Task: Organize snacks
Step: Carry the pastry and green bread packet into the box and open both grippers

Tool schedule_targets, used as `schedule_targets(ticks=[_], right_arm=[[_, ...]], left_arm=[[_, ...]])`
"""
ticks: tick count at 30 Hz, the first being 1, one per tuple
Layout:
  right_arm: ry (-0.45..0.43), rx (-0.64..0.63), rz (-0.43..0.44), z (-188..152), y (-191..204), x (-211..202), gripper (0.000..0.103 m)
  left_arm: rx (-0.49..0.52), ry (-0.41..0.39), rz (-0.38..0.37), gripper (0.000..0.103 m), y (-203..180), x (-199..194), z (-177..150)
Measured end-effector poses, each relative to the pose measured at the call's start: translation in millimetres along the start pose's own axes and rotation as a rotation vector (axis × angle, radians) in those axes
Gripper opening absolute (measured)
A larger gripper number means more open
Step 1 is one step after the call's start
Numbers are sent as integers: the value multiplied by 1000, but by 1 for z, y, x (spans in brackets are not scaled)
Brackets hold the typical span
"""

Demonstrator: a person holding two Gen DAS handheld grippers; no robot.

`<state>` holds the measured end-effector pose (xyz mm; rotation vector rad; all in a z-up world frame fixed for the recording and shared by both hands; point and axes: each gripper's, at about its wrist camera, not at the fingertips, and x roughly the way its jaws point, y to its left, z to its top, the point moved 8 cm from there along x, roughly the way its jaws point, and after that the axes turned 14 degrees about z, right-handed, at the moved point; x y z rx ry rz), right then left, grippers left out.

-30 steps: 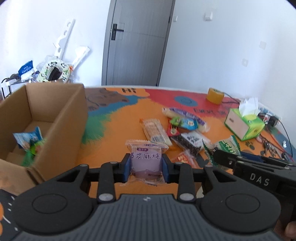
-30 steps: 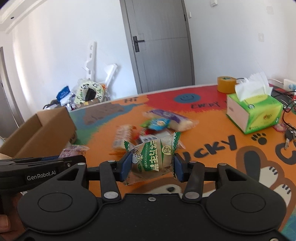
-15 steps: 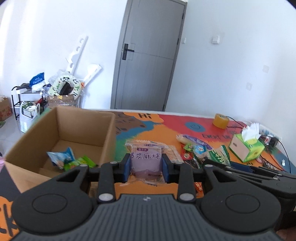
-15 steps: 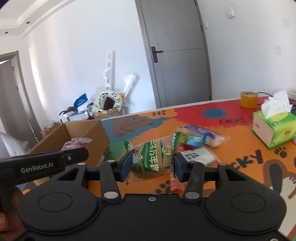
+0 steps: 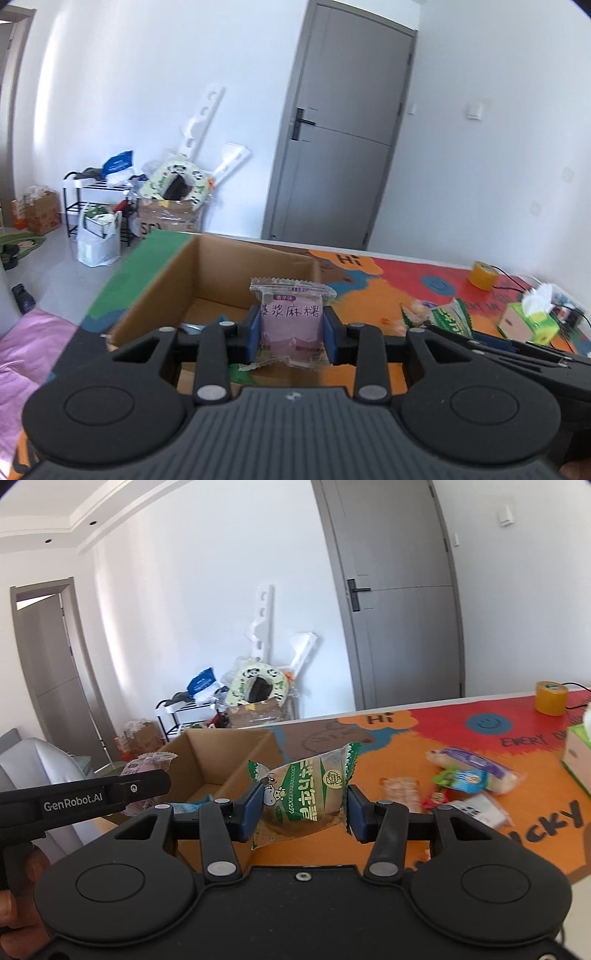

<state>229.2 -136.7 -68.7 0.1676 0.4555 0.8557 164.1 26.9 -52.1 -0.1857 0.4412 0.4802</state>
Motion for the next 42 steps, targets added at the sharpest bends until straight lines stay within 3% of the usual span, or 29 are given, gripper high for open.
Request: schedule_targets(ticks=[11, 19, 24, 35, 42], right_arm=[[17, -33, 35, 10, 23, 34, 48], [20, -46, 58, 19, 35, 53, 48], [35, -49, 78, 21, 43, 64, 48], [67, -46, 148, 24, 73, 84, 53], [62, -13, 103, 21, 65, 73, 57]], left_arm=[[-29, 12, 71, 33, 43, 27, 11], [-49, 66, 98, 33, 58, 51, 8], [-74, 65, 97, 46, 66, 52, 12], [-143, 65, 128, 49, 93, 39, 16], [-143, 93, 123, 57, 96, 37, 9]])
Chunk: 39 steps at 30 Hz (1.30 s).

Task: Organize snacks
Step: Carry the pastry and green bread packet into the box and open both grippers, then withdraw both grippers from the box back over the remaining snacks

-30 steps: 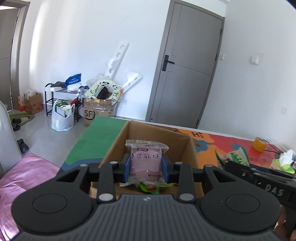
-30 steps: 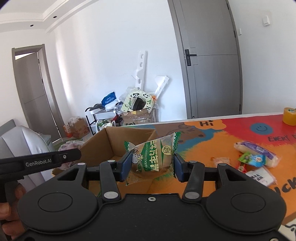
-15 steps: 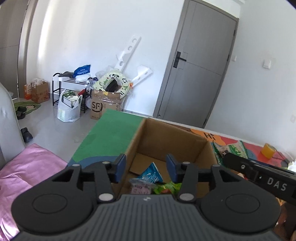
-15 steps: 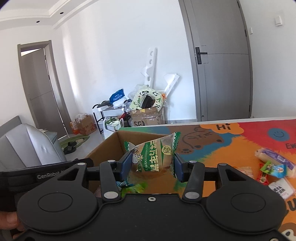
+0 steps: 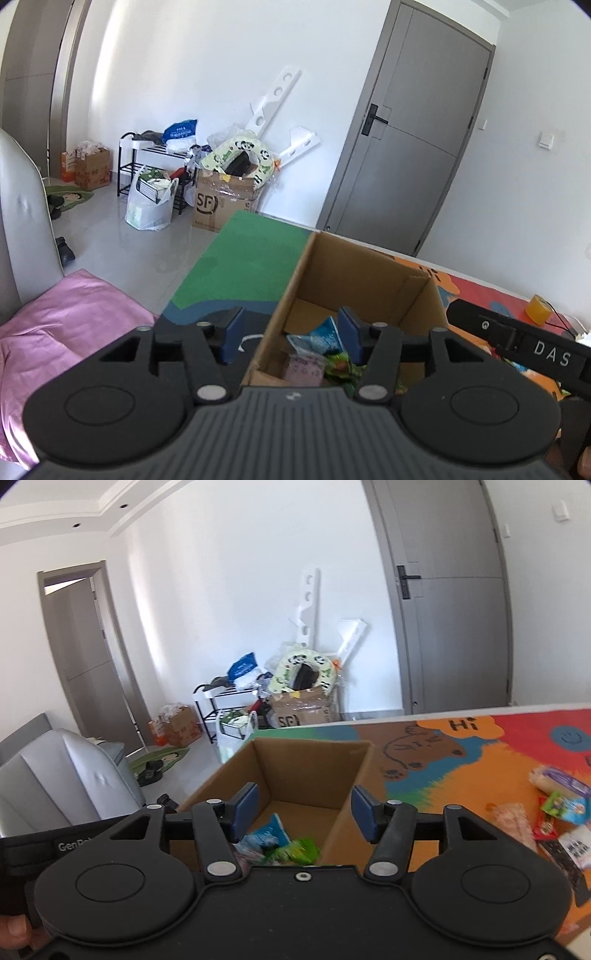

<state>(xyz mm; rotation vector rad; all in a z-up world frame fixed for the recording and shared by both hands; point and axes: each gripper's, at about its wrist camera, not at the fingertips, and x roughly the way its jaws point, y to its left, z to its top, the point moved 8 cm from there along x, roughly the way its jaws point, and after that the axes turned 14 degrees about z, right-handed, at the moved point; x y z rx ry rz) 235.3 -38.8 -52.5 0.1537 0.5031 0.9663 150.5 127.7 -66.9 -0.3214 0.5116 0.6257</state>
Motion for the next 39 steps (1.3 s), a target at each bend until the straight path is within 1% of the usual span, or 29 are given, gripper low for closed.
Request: schedule_targets(ticks=[1, 3, 5, 6, 7, 9, 13, 21, 26, 30, 39], right_arm=[[2, 5, -7, -2, -3, -3, 58], [6, 12, -26, -6, -6, -9, 66], [5, 12, -49, -9, -11, -16, 71], [4, 14, -60, -10, -13, -20, 75], [2, 19, -69, -12, -16, -24, 77], [1, 43, -87, -14, -23, -31, 82], [-3, 65, -108, -18, -34, -45, 88], [-1, 141, -121, -27, -58, -72, 102], [-6, 169, -121, -31, -70, -90, 103], [-34, 163, -137, -31, -79, -109, 103], [-73, 187, -175, -33, -108, -141, 103]], left_arm=[[3, 1, -8, 59, -1, -2, -1], [12, -3, -15, 64, -5, -5, -3], [25, -7, -15, 73, -9, -8, -6], [31, -7, -19, 74, -11, -10, -7], [36, -6, -23, 76, -13, -10, -8], [45, 1, -26, 78, -18, -12, -10], [64, -2, -46, 83, -28, -17, -13], [111, 11, -59, 88, -52, -25, -23], [136, 24, -91, 90, -70, -33, -32], [152, 37, -116, 90, -86, -38, -40], [193, 35, -176, 90, -122, -51, -52]])
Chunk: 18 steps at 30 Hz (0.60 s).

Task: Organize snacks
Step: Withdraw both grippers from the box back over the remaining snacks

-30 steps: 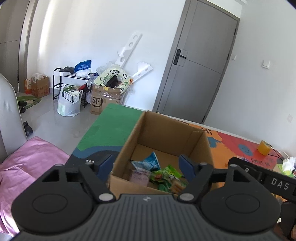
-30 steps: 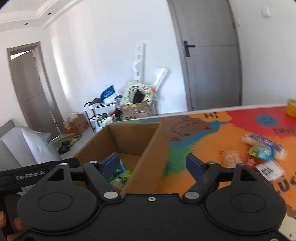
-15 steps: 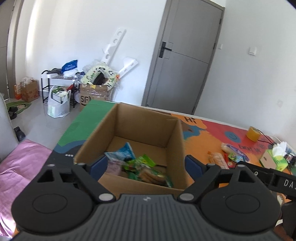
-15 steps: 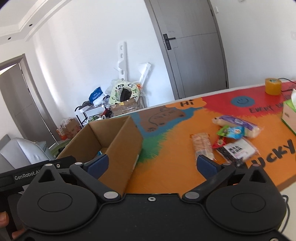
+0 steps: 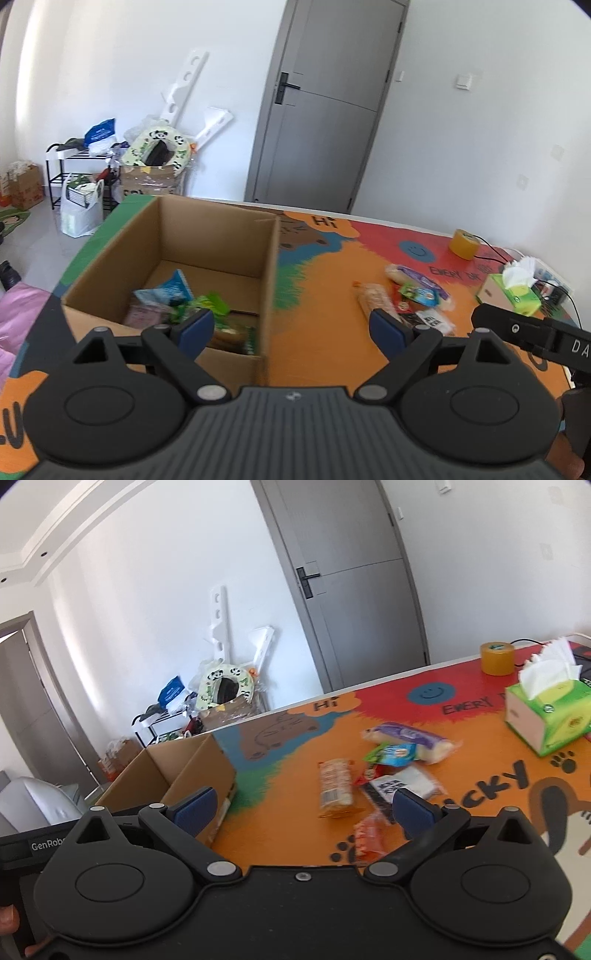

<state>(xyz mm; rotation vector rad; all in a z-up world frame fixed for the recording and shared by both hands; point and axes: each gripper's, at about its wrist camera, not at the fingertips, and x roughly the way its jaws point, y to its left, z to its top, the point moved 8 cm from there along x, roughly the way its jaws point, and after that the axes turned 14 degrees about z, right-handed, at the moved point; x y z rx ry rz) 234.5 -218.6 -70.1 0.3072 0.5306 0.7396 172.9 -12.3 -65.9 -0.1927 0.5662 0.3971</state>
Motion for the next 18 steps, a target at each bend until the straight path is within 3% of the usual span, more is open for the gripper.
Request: schedule_targets(ticks=[18], right_arm=[[-26, 74, -88, -7, -66, -19, 98]], left_arm=[[39, 51, -75, 90, -65, 22, -17]])
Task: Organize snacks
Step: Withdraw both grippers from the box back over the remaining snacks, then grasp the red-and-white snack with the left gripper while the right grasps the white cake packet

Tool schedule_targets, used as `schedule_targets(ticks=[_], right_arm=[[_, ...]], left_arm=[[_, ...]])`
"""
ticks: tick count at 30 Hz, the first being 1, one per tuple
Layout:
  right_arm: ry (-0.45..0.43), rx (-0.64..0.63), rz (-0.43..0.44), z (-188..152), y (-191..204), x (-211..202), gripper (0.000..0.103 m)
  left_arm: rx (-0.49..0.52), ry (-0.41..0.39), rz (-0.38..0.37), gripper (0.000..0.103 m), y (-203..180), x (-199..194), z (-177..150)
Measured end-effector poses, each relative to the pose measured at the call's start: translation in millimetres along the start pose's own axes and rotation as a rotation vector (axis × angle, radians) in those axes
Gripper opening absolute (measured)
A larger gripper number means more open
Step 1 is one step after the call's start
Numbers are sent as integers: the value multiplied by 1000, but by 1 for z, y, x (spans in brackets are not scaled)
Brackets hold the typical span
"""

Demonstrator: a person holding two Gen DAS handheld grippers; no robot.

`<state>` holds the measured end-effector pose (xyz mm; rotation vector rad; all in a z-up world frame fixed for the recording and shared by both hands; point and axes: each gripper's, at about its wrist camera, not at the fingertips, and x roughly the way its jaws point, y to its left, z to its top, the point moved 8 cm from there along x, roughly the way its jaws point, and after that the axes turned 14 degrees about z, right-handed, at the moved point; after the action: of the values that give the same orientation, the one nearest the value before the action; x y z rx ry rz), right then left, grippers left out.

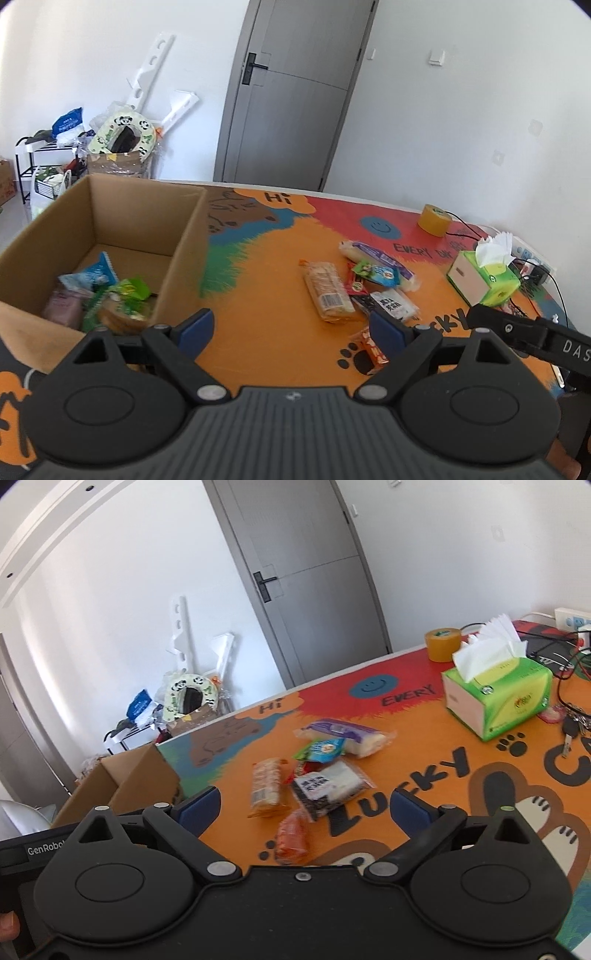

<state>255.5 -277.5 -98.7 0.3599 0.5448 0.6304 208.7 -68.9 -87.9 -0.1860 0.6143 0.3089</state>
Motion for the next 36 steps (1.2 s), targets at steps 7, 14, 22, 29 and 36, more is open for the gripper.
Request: schedule_targets(ticks=[7, 14, 22, 29, 36], right_arm=[[6, 13, -24, -5, -23, 3, 98], [27, 15, -20, -9, -43, 3, 98], [37, 31, -31, -9, -67, 3, 98], [46, 27, -42, -12, -81, 10, 98], [53, -5, -50, -10, -86, 19, 98]], left_arm=[[-6, 8, -11, 90, -21, 16, -5], [12, 34, -30, 89, -47, 32, -13], [55, 79, -45, 87, -76, 49, -27], [84, 106, -56, 76, -96, 67, -39], [93, 142, -35, 73, -104, 85, -47]])
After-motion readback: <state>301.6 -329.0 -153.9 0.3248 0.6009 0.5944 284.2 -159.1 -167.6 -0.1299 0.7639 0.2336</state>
